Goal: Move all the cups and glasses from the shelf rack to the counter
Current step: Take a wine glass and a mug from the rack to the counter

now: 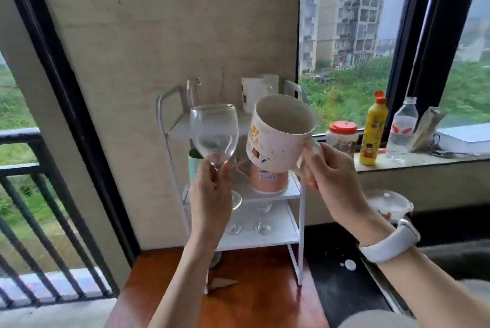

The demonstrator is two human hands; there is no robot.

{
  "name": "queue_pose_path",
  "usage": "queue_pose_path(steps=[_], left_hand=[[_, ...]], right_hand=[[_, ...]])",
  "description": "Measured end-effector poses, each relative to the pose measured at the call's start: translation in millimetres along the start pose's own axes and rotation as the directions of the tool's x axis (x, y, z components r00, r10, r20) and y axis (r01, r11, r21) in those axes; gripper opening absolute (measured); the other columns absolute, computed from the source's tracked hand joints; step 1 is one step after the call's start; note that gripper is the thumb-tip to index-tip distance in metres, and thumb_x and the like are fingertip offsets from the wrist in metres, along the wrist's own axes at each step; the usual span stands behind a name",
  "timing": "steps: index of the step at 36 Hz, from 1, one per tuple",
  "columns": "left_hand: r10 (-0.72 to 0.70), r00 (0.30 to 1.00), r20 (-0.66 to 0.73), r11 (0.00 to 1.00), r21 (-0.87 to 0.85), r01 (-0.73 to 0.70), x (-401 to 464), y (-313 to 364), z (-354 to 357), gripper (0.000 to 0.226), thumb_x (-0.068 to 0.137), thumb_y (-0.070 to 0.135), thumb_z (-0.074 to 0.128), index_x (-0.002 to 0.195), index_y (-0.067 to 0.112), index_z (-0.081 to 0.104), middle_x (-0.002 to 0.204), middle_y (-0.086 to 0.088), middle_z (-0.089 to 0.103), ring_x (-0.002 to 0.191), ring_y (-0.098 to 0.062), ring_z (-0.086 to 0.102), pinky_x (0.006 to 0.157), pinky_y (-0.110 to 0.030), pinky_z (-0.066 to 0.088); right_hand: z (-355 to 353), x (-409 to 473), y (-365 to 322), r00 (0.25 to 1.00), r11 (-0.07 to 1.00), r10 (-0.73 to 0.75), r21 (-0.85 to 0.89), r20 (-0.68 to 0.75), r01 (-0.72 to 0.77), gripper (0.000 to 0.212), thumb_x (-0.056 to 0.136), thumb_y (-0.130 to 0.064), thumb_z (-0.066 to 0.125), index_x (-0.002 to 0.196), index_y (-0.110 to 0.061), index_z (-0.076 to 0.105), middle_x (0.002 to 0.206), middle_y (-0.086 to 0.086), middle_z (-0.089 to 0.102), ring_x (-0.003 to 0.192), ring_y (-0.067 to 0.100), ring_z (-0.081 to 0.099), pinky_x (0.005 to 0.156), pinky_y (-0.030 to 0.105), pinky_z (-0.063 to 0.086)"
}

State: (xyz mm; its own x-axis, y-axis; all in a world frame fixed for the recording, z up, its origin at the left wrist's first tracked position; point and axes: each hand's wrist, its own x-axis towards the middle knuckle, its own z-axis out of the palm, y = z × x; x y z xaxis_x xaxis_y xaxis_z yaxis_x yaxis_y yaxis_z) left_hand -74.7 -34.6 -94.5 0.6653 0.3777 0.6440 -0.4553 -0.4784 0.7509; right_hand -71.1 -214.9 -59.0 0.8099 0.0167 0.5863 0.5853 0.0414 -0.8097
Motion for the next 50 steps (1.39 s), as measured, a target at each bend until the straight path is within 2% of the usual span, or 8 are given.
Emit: queue_pose_path(steps=[5,12,22,26,36,40,43,50], left_hand=[[-0.07,0.985,0.157,0.997,0.0,0.071,-54,-5,33,0.005,0.092,0.024,0.049,0.092,0.021,0.053,0.066,0.009,0.058,0.061,-0.015,0.056,0.054,-0.026,0.044],[-0.086,0.901,0.424,0.992,-0.044,0.116,-130,29,111,0.015,0.093,0.026,0.049,0.08,0.018,0.049,0.062,0.002,0.056,0.058,-0.013,0.054,0.055,-0.024,0.042],[0.062,0.665,0.744,0.975,-0.188,0.119,-294,177,266,0.025,0.092,0.028,0.051,0.077,0.008,0.048,0.067,-0.012,0.06,0.06,-0.022,0.055,0.05,-0.017,0.036],[0.151,0.519,0.841,0.961,-0.247,0.122,-370,248,322,0.026,0.092,0.028,0.05,0.083,0.003,0.05,0.073,-0.017,0.064,0.071,-0.035,0.059,0.065,-0.038,0.042],[0.418,0.213,0.883,0.861,-0.46,0.216,-534,408,432,0.016,0.092,0.029,0.051,0.083,0.016,0.051,0.063,-0.001,0.059,0.054,-0.007,0.054,0.05,-0.014,0.04],[0.48,0.113,0.87,0.83,-0.492,0.263,-597,456,474,0.018,0.09,0.031,0.05,0.083,0.015,0.052,0.066,-0.002,0.061,0.058,-0.008,0.056,0.055,-0.016,0.042],[0.507,0.067,0.859,0.813,-0.503,0.293,-642,489,511,0.02,0.09,0.031,0.051,0.083,0.012,0.052,0.068,-0.005,0.061,0.066,-0.022,0.058,0.062,-0.032,0.046],[0.534,-0.01,0.845,0.795,-0.498,0.345,-738,565,623,0.014,0.092,0.027,0.05,0.085,0.014,0.053,0.066,0.003,0.06,0.06,-0.011,0.056,0.051,-0.007,0.04]], right_hand=[[-56,-61,7,0.991,0.991,0.128,-0.036,-0.029,-0.129,0.038,0.088,-0.025,0.057,0.052,-0.022,0.045,0.038,-0.008,0.04,0.037,0.009,0.032,0.038,0.023,0.028],[-166,-154,11,0.889,0.906,0.285,-0.203,-0.358,-0.372,0.039,0.089,-0.021,0.055,0.054,-0.016,0.04,0.036,-0.007,0.039,0.039,0.009,0.031,0.041,0.027,0.036],[-366,-296,-65,0.678,0.768,0.226,-0.3,-0.7,-0.566,0.037,0.089,-0.023,0.057,0.055,-0.016,0.043,0.039,-0.012,0.04,0.04,0.002,0.034,0.05,0.027,0.028],[-438,-357,-110,0.586,0.669,0.157,-0.351,-0.795,-0.655,0.036,0.09,-0.025,0.055,0.056,-0.022,0.043,0.043,-0.012,0.04,0.041,0.003,0.035,0.046,0.018,0.026],[-582,-496,-203,0.258,0.537,-0.083,-0.262,-0.962,-0.802,0.03,0.091,-0.019,0.051,0.069,0.001,0.051,0.059,0.005,0.047,0.059,0.015,0.041,0.058,0.029,0.033],[-634,-537,-225,0.151,0.517,-0.168,-0.217,-0.974,-0.828,0.034,0.091,-0.019,0.05,0.059,-0.015,0.04,0.053,0.002,0.041,0.048,0.012,0.036,0.048,0.023,0.03],[-680,-563,-234,0.104,0.494,-0.206,-0.195,-0.973,-0.847,0.036,0.092,-0.02,0.048,0.058,-0.019,0.039,0.052,-0.006,0.039,0.046,0.005,0.034,0.048,0.022,0.027],[-820,-601,-243,-0.06,0.514,-0.246,-0.078,-0.967,-0.854,0.035,0.09,-0.021,0.051,0.056,-0.019,0.044,0.048,-0.004,0.042,0.048,0.012,0.037,0.052,0.028,0.029]])
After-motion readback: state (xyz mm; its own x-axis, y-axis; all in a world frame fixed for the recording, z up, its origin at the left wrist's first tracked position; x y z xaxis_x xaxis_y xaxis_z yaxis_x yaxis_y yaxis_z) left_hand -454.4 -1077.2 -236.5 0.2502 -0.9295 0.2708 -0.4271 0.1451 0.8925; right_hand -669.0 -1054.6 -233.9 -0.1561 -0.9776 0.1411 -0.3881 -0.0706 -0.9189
